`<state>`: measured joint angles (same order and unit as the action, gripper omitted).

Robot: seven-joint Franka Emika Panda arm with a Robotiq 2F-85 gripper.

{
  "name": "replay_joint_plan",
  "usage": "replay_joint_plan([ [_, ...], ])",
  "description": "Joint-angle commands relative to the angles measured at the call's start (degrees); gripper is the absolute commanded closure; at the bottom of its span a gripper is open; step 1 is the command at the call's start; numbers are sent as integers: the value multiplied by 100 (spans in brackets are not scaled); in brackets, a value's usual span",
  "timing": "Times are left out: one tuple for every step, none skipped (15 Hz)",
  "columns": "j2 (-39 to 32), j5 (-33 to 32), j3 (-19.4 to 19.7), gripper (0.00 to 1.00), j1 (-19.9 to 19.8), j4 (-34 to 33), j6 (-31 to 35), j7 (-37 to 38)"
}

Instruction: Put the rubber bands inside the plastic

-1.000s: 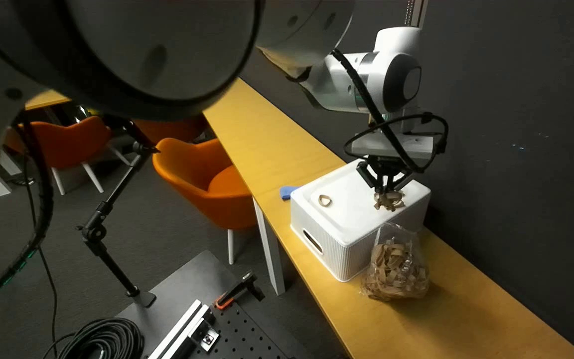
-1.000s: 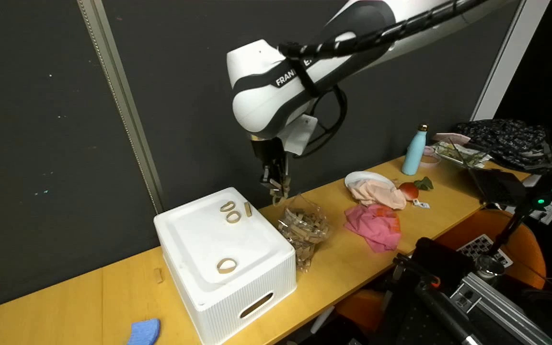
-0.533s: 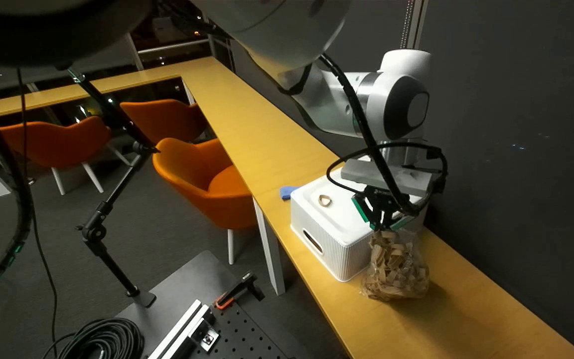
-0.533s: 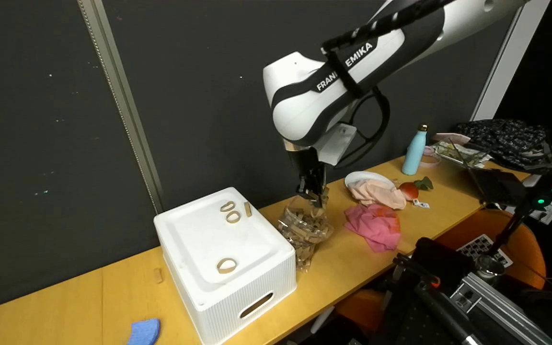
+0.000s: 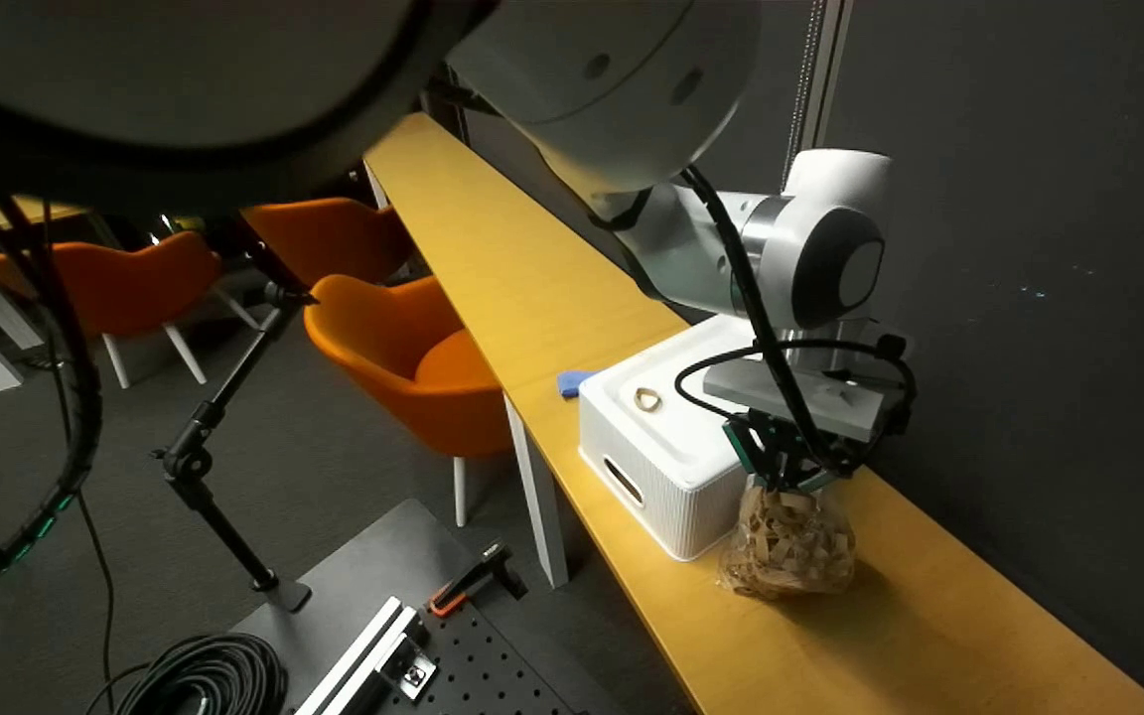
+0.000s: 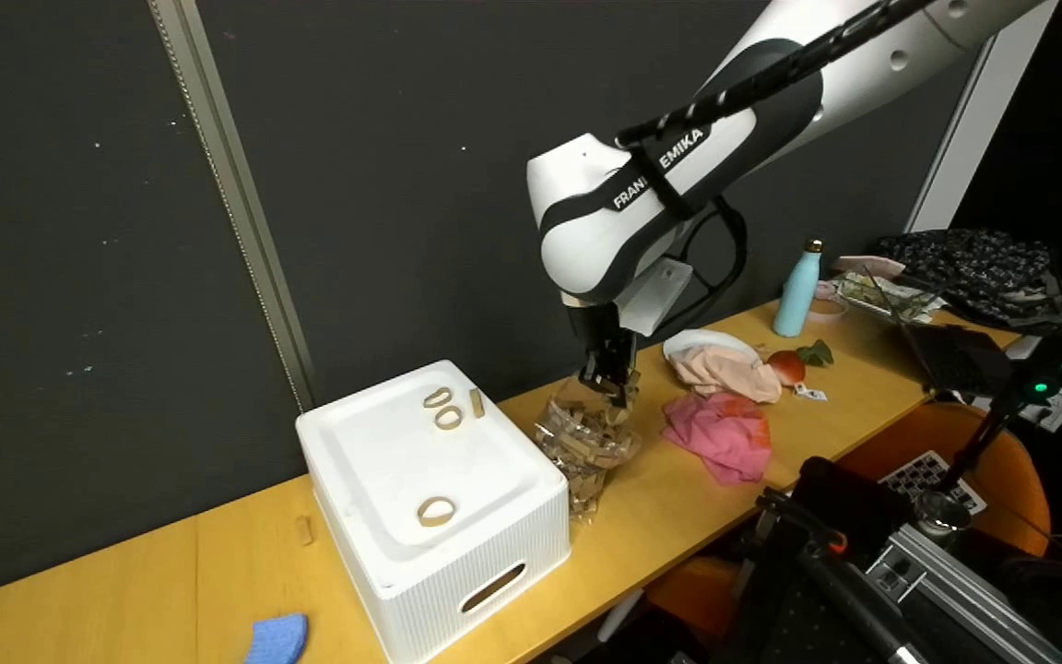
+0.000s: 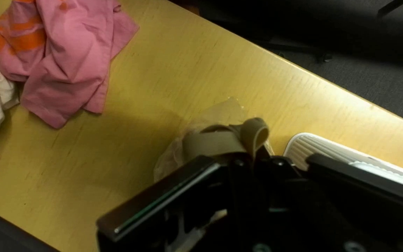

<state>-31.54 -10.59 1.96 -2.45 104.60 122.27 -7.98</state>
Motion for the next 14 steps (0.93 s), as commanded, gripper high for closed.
replay_joint_plan([
  [-411,30,-67,98,42,-400,220,-24],
  [-507,8,-76,98,63,-483,320,-30],
  [-590,15,-85,98,70,-562,398,-40],
  [-667,6,-88,98,79,-637,478,-62],
  [-744,2,-96,98,86,-716,579,-85],
  [-803,21,-111,98,90,-782,638,-103],
  [-869,14,-112,98,102,-852,696,-114],
  [-923,-5,-109,98,113,-900,776,-128],
  [-969,-10,-108,98,115,-958,838,-151],
  [-1005,-7,-113,98,116,-992,918,-174],
  [-1049,-30,-94,98,129,-1033,958,-178],
  [-1084,-68,-54,98,148,-1066,976,-147],
  [-1113,-67,-61,98,131,-1083,1042,-178],
  [-1131,-113,-33,98,154,-1082,1143,-160],
])
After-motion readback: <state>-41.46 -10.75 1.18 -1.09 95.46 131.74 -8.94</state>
